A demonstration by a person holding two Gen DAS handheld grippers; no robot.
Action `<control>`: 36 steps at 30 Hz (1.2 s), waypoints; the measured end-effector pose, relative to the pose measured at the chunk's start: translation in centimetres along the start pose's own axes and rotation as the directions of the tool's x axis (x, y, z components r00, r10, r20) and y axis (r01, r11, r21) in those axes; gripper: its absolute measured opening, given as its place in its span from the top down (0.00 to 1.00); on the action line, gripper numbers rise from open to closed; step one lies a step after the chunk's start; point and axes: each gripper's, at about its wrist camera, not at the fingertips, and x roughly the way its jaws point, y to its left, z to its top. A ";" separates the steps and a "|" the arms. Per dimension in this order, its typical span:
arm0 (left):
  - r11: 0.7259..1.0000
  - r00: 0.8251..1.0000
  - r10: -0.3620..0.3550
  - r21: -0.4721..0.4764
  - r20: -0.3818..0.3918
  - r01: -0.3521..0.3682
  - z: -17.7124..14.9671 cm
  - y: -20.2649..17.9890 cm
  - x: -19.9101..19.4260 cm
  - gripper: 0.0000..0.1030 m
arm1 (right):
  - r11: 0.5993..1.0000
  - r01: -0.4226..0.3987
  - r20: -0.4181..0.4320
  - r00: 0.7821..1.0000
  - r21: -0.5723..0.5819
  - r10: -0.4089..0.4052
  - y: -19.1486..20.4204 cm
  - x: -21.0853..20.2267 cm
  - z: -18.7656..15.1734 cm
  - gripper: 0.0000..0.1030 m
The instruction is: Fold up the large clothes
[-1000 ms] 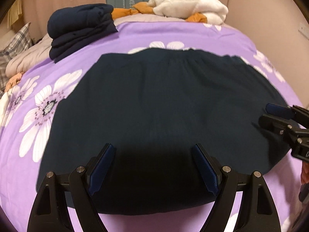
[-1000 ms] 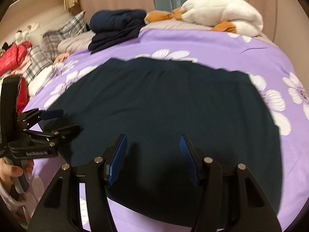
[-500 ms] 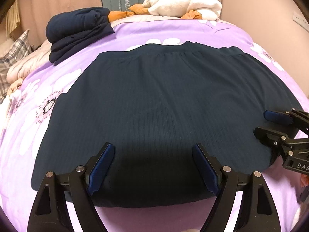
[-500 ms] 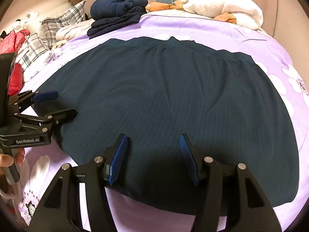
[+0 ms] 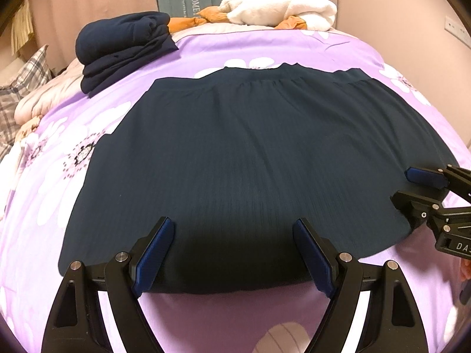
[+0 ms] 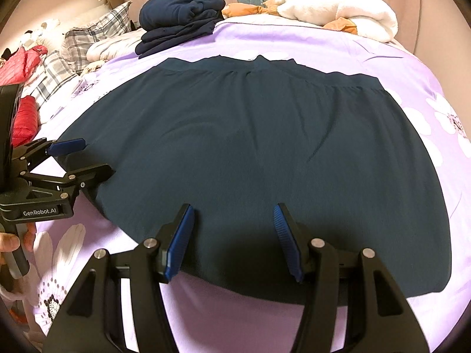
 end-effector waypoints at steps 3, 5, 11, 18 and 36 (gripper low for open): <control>1.000 1.000 0.002 -0.005 -0.004 -0.002 -0.1 0.0 -0.3 0.19 | 1.000 -0.001 -0.003 1.000 0.004 0.001 -0.1 -0.4 -0.3 0.45; 1.000 1.000 0.004 -0.010 -0.006 -0.004 -0.2 0.0 -0.4 0.19 | 1.000 -0.001 -0.004 1.000 0.006 0.001 -0.1 -0.6 -0.4 0.45; 0.998 1.000 0.012 -0.055 0.017 -0.011 -0.2 0.7 -1.3 0.19 | 0.999 -0.017 0.002 1.000 0.032 0.017 -0.6 -1.5 -0.5 0.45; 0.983 0.999 0.036 -0.180 0.020 -0.032 0.3 3.6 -1.0 0.19 | 0.992 0.006 0.070 0.997 0.127 -0.015 -3.2 -3.0 0.1 0.45; 0.977 1.000 0.027 -0.212 0.006 -0.025 -1.0 4.4 -0.9 0.17 | 0.976 0.124 0.025 0.991 0.177 -0.131 -6.6 -3.3 -1.8 0.45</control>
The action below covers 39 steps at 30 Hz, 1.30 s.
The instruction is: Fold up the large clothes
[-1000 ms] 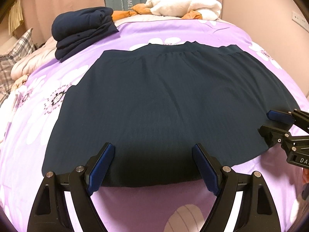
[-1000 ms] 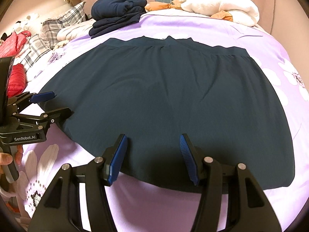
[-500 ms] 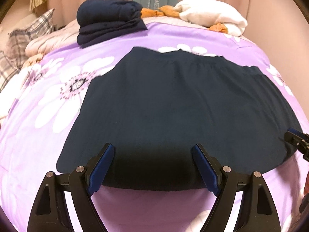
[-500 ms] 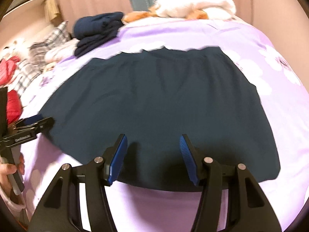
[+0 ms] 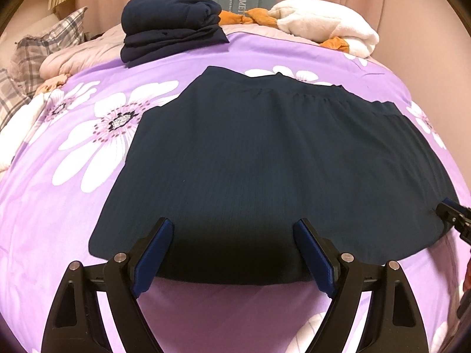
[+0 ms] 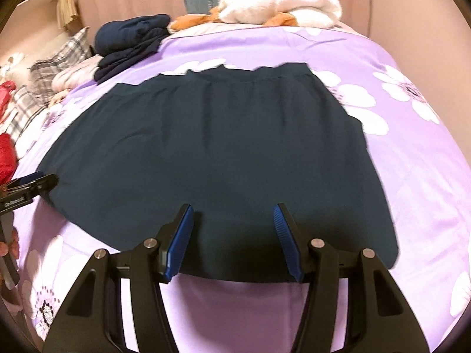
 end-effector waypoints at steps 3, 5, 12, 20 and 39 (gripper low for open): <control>1.000 1.000 0.001 -0.004 0.000 -0.001 -0.3 0.1 -0.3 0.17 | 0.999 -0.009 0.003 1.000 0.052 0.009 -1.4 -0.5 -0.3 0.45; 1.000 1.000 -0.002 -0.011 -0.001 0.002 -0.3 0.2 -0.5 0.17 | 0.997 0.003 0.002 1.000 0.073 -0.004 -2.1 -0.8 -0.5 0.45; 0.998 1.000 0.008 -0.062 -0.017 -0.009 -1.1 1.6 -1.7 0.17 | 0.988 0.026 0.005 1.000 0.153 -0.027 -4.6 -2.1 -1.3 0.45; 0.994 0.999 0.028 -0.106 -0.038 -0.032 -2.0 3.3 -2.4 0.17 | 0.978 0.031 0.011 0.999 0.208 -0.034 -6.0 -3.4 -2.0 0.45; 0.868 0.958 -0.283 -0.436 -0.043 0.237 -3.2 6.7 -2.4 0.04 | 0.805 -0.260 0.055 0.960 0.533 0.274 -8.2 -3.8 -5.7 0.26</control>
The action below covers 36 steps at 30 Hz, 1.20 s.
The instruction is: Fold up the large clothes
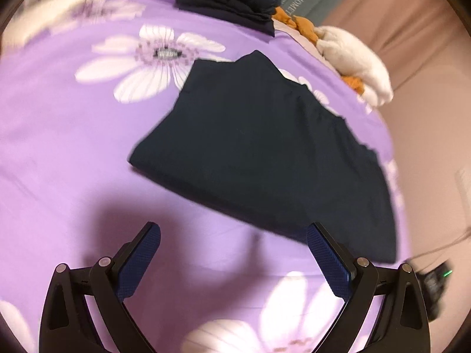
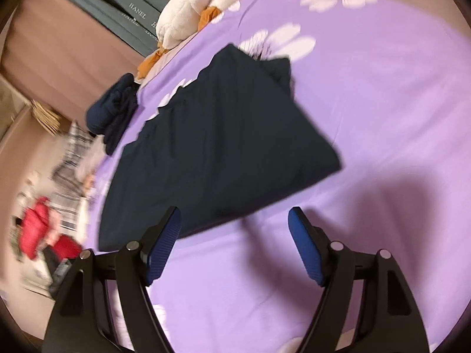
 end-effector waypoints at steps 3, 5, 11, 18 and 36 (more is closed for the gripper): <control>0.990 0.995 -0.098 -0.102 -0.019 0.095 0.2 1.0 0.6 0.04 | 0.994 -0.073 -0.029 0.997 0.084 0.076 -0.2 1.3 -0.4 0.26; 0.979 0.990 -0.142 -0.148 -0.021 0.138 0.4 1.5 1.0 0.04 | 0.989 -0.087 -0.036 0.995 0.119 0.092 -0.1 1.7 -0.8 0.26; 0.944 0.976 -0.218 -0.253 -0.002 0.211 1.1 2.6 2.3 0.04 | 0.979 -0.092 -0.017 0.995 0.182 0.097 0.0 2.8 -0.7 0.25; 0.909 0.961 -0.268 -0.314 0.060 0.273 2.7 3.0 3.3 0.04 | 0.966 -0.116 0.033 0.993 0.232 0.111 -0.1 4.0 0.5 0.24; 0.972 0.994 -0.101 -0.211 0.036 0.106 4.6 2.5 3.3 0.84 | 0.963 -0.005 0.112 0.993 0.270 -0.026 0.5 5.1 2.1 0.72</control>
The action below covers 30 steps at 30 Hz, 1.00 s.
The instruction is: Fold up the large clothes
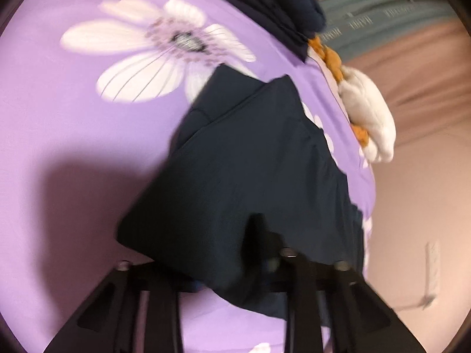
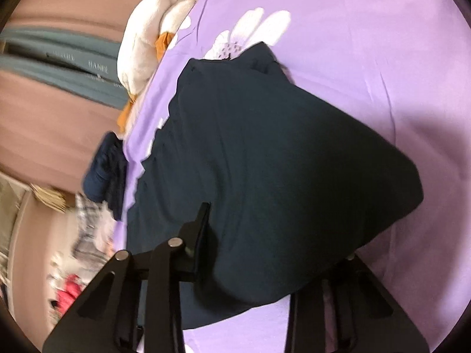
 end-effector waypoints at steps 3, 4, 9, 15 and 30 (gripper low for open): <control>0.994 0.999 0.019 0.106 0.036 -0.022 -0.3 -1.6 -1.2 0.91 | 0.994 0.044 0.016 0.999 -0.103 -0.043 2.0 -0.7 0.3 0.82; 0.992 0.999 0.022 0.125 0.048 -0.028 -0.4 -1.9 -1.5 0.91 | 0.991 0.052 0.019 0.999 -0.125 -0.050 2.5 -0.8 0.4 0.84; 0.975 0.995 0.011 0.218 0.095 -0.032 -1.9 -3.5 -3.4 0.93 | 0.978 0.055 0.019 0.998 -0.201 -0.052 3.5 -2.2 0.4 0.86; 0.959 0.994 0.048 0.275 0.098 -0.073 -4.3 -3.8 -5.2 0.93 | 0.978 0.037 -0.008 0.999 -0.204 -0.039 2.1 -4.0 -0.2 0.86; 0.950 0.990 0.093 0.288 0.109 -0.121 -8.3 -3.3 -7.5 0.93 | 0.975 0.028 -0.044 0.998 -0.221 -0.038 0.9 -6.5 -3.1 0.85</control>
